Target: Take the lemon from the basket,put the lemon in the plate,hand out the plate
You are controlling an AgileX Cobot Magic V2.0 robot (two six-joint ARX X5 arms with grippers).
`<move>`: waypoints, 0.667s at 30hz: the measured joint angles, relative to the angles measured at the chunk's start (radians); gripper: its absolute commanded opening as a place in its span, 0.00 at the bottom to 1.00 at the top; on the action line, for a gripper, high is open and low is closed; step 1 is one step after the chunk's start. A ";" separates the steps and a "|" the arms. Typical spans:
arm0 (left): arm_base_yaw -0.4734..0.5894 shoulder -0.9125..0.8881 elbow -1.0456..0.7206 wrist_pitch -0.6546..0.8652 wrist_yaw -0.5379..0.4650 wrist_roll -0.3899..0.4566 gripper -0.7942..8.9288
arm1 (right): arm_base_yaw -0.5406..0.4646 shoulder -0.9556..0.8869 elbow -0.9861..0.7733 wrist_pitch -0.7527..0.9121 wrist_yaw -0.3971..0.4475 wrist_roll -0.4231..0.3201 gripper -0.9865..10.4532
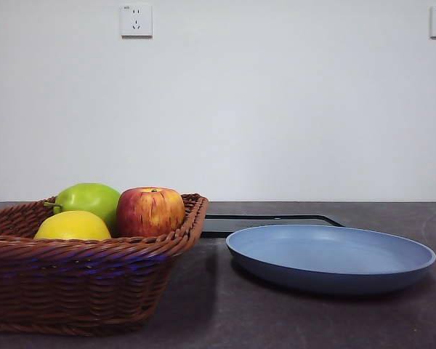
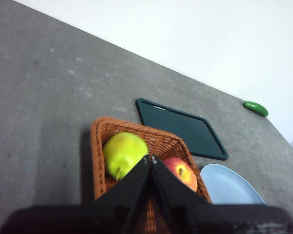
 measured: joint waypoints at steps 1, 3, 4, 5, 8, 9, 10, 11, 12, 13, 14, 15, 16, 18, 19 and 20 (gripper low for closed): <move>0.000 0.034 0.028 -0.001 0.009 0.016 0.09 | 0.000 0.035 0.034 -0.019 -0.003 -0.019 0.09; 0.000 0.099 0.081 -0.010 0.026 0.049 0.09 | 0.000 0.101 0.093 -0.058 -0.004 -0.054 0.09; 0.000 0.128 0.105 -0.019 0.033 0.064 0.09 | 0.000 0.132 0.121 -0.077 -0.004 -0.070 0.09; 0.000 0.164 0.133 -0.031 0.045 0.082 0.09 | 0.000 0.168 0.153 -0.100 -0.004 -0.091 0.09; 0.000 0.264 0.211 -0.085 0.092 0.132 0.09 | 0.000 0.271 0.241 -0.166 -0.004 -0.159 0.09; 0.000 0.295 0.235 -0.103 0.112 0.147 0.09 | 0.000 0.306 0.269 -0.190 -0.006 -0.183 0.09; 0.000 0.319 0.253 -0.122 0.126 0.159 0.09 | 0.000 0.338 0.292 -0.214 -0.015 -0.206 0.09; 0.000 0.352 0.280 -0.146 0.146 0.176 0.09 | 0.000 0.370 0.314 -0.236 -0.032 -0.230 0.09; 0.000 0.381 0.303 -0.169 0.162 0.192 0.09 | 0.000 0.405 0.336 -0.261 -0.056 -0.254 0.10; 0.000 0.403 0.322 -0.188 0.177 0.206 0.09 | 0.000 0.433 0.352 -0.280 -0.079 -0.273 0.10; -0.001 0.429 0.341 -0.207 0.193 0.220 0.09 | 0.000 0.467 0.368 -0.301 -0.106 -0.294 0.10; -0.002 0.450 0.358 -0.224 0.207 0.233 0.09 | 0.000 0.498 0.380 -0.319 -0.134 -0.314 0.10; -0.002 0.463 0.369 -0.235 0.213 0.242 0.09 | 0.000 0.523 0.388 -0.332 -0.154 -0.329 0.10; -0.005 0.481 0.389 -0.258 0.217 0.259 0.09 | 0.000 0.576 0.396 -0.348 -0.190 -0.357 0.10; -0.007 0.483 0.396 -0.261 0.220 0.265 0.09 | 0.000 0.595 0.396 -0.351 -0.204 -0.364 0.11; -0.009 0.484 0.401 -0.261 0.220 0.269 0.09 | 0.000 0.616 0.397 -0.353 -0.212 -0.371 0.13</move>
